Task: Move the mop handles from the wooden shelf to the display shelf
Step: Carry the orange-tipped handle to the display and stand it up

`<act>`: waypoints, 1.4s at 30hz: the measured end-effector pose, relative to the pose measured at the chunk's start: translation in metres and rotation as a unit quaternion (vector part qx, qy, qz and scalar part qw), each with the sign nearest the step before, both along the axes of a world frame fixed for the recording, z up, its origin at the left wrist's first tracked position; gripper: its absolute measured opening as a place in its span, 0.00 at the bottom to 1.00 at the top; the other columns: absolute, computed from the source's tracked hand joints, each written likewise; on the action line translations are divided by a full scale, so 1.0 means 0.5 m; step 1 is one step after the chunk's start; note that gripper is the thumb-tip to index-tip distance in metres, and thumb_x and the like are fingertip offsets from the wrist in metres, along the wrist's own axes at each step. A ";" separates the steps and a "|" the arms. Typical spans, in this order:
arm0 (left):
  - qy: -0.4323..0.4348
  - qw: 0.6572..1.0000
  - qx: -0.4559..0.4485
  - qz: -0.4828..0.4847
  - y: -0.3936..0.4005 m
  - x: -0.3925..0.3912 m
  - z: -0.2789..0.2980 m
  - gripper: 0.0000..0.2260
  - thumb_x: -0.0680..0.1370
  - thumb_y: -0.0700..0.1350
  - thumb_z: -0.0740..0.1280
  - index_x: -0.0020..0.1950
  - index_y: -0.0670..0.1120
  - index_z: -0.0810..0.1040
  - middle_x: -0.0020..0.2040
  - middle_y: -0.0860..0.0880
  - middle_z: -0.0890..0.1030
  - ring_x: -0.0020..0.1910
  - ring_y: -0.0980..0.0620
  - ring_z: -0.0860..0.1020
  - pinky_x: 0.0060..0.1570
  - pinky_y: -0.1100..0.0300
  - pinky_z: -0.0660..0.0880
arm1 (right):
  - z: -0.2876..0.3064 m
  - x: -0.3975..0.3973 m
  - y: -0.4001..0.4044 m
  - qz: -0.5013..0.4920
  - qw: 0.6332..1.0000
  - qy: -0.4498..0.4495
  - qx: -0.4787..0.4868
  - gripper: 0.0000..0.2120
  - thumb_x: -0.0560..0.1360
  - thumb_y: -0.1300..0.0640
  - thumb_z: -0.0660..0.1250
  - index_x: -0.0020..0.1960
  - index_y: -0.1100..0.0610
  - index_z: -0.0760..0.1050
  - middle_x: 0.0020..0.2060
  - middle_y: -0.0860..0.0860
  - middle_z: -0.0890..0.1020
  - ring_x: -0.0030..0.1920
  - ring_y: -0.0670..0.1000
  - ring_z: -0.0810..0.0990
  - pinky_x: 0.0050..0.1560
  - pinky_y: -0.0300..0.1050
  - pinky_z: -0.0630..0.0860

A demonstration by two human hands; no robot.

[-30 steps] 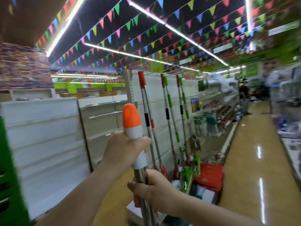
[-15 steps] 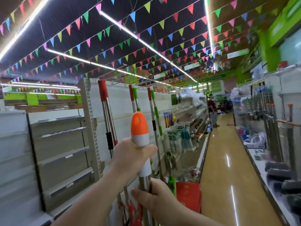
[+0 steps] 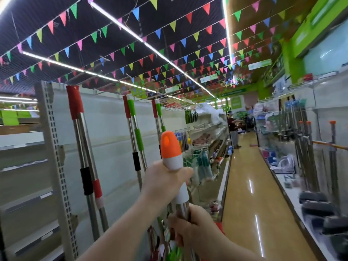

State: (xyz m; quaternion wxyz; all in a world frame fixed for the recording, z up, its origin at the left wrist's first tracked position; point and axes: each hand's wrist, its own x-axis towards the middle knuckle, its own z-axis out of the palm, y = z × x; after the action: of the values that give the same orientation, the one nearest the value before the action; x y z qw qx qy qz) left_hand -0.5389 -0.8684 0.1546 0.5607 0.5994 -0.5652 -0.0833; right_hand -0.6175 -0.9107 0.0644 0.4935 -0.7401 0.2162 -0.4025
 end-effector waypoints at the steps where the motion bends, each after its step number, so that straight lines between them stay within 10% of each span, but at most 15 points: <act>1: 0.002 1.000 -0.001 -0.010 -0.035 0.009 0.001 0.08 0.69 0.44 0.73 0.33 0.44 0.76 0.32 0.47 0.80 0.33 0.49 0.78 0.39 0.53 0.77 | 0.004 0.008 -0.035 -0.008 1.000 0.004 -0.004 0.08 0.73 0.56 0.65 0.40 0.60 0.70 0.30 0.55 0.72 0.33 0.51 0.71 0.37 0.42 0.67; 7: 0.000 0.999 -0.006 -0.036 -0.220 0.051 0.026 0.12 0.63 0.51 0.72 0.34 0.43 0.76 0.35 0.43 0.81 0.36 0.47 0.78 0.44 0.46 0.78 | 0.040 0.044 -0.216 -0.024 1.000 0.008 0.015 0.10 0.75 0.67 0.62 0.37 0.61 0.67 0.27 0.54 0.68 0.23 0.43 0.69 0.28 0.31 0.67; 12: -0.003 0.999 -0.015 -0.041 -0.345 0.068 0.050 0.22 0.62 0.55 0.71 0.40 0.36 0.78 0.41 0.39 0.83 0.44 0.39 0.81 0.46 0.44 0.78 | 0.062 0.061 -0.340 -0.045 0.998 0.020 -0.028 0.11 0.75 0.62 0.64 0.36 0.60 0.66 0.28 0.54 0.70 0.29 0.50 0.71 0.34 0.41 0.68; 22: 0.022 0.998 -0.020 0.057 -0.519 0.125 0.064 0.12 0.68 0.52 0.74 0.35 0.45 0.77 0.37 0.45 0.80 0.39 0.47 0.80 0.47 0.48 0.78 | 0.090 0.137 -0.538 0.080 0.997 0.005 0.000 0.12 0.75 0.64 0.62 0.34 0.60 0.68 0.22 0.52 0.73 0.20 0.46 0.72 0.25 0.36 0.69; 30: 0.058 0.973 -0.054 0.216 -0.502 0.210 0.106 0.14 0.67 0.56 0.74 0.30 0.47 0.77 0.31 0.51 0.80 0.33 0.53 0.79 0.44 0.55 0.78 | 0.130 0.266 -0.551 0.189 0.981 -0.036 -0.008 0.11 0.75 0.63 0.64 0.34 0.62 0.68 0.20 0.53 0.71 0.18 0.45 0.71 0.21 0.35 0.67; 42: -0.103 0.946 -0.062 0.302 -0.375 0.342 0.225 0.12 0.74 0.50 0.68 0.55 0.47 0.77 0.45 0.48 0.81 0.46 0.49 0.81 0.50 0.54 0.78 | 0.308 0.432 -0.463 0.262 0.953 -0.111 -0.105 0.12 0.76 0.62 0.60 0.34 0.60 0.70 0.19 0.49 0.73 0.20 0.47 0.73 0.22 0.38 0.70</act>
State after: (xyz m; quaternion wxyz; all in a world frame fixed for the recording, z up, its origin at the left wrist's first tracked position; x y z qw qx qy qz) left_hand -0.3679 -1.0558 0.2673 0.5340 0.7115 -0.4166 0.1873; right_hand -0.4015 -1.1423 0.2184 0.5225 -0.7689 -0.0851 -0.3586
